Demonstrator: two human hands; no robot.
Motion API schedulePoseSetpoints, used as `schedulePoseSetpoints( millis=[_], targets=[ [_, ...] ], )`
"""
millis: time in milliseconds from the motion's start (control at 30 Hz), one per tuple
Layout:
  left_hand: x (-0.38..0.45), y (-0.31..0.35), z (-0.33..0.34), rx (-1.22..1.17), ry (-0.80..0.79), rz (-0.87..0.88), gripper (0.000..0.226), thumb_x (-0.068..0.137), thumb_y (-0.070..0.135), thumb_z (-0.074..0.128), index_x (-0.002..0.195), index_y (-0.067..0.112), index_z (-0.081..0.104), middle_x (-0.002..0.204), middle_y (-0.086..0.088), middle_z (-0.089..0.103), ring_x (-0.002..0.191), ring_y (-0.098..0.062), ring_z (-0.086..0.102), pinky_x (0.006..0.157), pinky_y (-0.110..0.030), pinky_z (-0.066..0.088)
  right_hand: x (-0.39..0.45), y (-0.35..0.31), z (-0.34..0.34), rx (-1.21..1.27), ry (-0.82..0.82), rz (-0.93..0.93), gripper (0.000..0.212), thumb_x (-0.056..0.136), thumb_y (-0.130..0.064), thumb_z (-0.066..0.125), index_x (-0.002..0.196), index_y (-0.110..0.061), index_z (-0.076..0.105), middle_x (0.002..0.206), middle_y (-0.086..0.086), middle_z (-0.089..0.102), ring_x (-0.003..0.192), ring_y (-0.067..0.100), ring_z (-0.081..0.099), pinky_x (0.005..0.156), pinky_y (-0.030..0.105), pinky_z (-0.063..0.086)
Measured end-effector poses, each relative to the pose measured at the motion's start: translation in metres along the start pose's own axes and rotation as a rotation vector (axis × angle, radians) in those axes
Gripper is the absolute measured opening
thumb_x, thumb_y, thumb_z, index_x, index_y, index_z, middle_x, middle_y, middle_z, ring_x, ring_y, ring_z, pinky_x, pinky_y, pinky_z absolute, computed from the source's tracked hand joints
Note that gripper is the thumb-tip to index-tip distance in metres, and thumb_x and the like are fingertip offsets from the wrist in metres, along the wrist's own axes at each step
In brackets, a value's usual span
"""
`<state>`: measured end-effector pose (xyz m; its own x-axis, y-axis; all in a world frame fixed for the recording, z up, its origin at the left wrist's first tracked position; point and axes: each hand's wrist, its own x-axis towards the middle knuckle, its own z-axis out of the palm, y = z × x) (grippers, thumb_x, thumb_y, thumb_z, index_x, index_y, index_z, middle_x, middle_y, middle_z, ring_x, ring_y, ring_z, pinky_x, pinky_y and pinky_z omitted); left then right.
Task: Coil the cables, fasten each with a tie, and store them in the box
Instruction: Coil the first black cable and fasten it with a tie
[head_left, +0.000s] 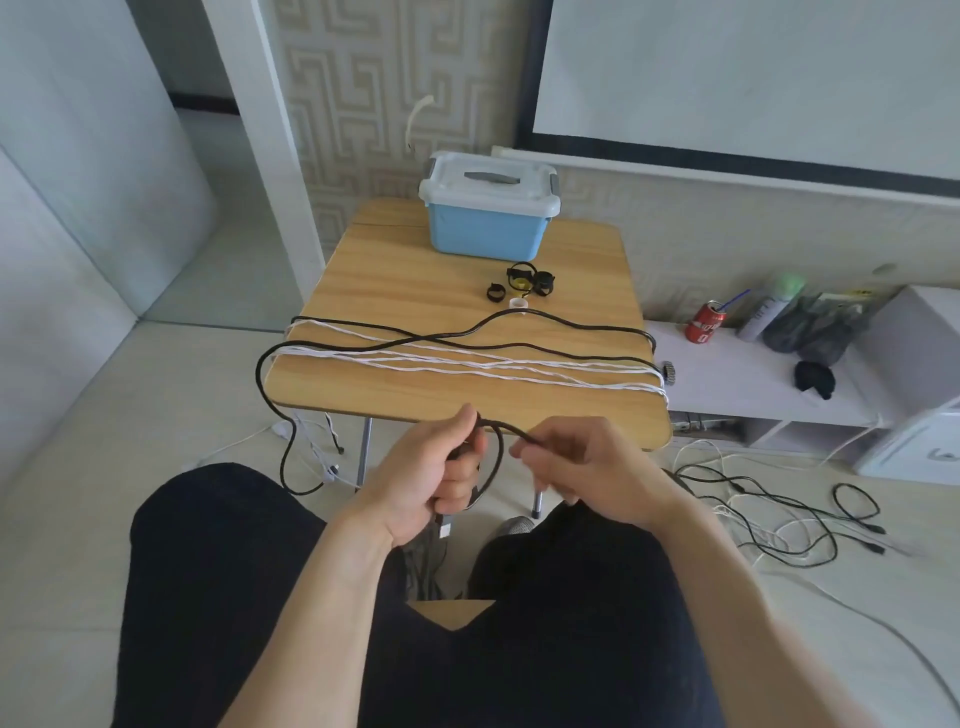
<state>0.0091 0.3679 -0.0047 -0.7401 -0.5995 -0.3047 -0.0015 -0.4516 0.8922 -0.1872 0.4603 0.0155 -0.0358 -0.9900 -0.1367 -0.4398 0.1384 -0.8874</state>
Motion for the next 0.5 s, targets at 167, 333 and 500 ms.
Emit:
schedulePoseSetpoints(
  millis=[167, 333, 500],
  targets=[
    [-0.005, 0.002, -0.001, -0.069, -0.131, -0.016, 0.046, 0.102, 0.043, 0.040, 0.068, 0.014, 0.051, 0.054, 0.003, 0.023, 0.046, -0.013, 0.018, 0.046, -0.027, 0.017, 0.017, 0.014, 0.002, -0.040, 0.391, -0.021, 0.020, 0.086, -0.040, 0.075, 0.078, -0.022, 0.075, 0.059, -0.008, 0.062, 0.052, 0.006, 0.047, 0.051, 0.019, 0.039],
    [0.000, 0.003, -0.001, -0.713, -0.015, 0.085, 0.045, 0.106, 0.040, 0.030, 0.072, 0.016, 0.049, 0.056, 0.007, 0.026, 0.048, -0.010, 0.015, 0.044, -0.023, 0.019, 0.009, 0.040, 0.014, -0.085, 0.305, 0.095, 0.027, 0.099, -0.041, 0.058, 0.083, -0.027, 0.075, 0.060, -0.007, 0.055, 0.050, 0.005, 0.041, 0.051, 0.017, 0.036],
    [0.005, 0.009, -0.004, -0.825, 0.166, 0.285, 0.026, 0.108, 0.020, 0.030, 0.091, 0.013, 0.048, 0.073, 0.001, 0.039, 0.062, -0.015, 0.035, 0.070, -0.029, 0.035, -0.008, 0.054, 0.019, -0.277, 0.237, 0.182, 0.025, 0.104, -0.030, 0.053, 0.085, -0.032, 0.069, 0.061, -0.007, 0.060, 0.053, 0.001, 0.053, 0.054, 0.015, 0.042]
  ],
)
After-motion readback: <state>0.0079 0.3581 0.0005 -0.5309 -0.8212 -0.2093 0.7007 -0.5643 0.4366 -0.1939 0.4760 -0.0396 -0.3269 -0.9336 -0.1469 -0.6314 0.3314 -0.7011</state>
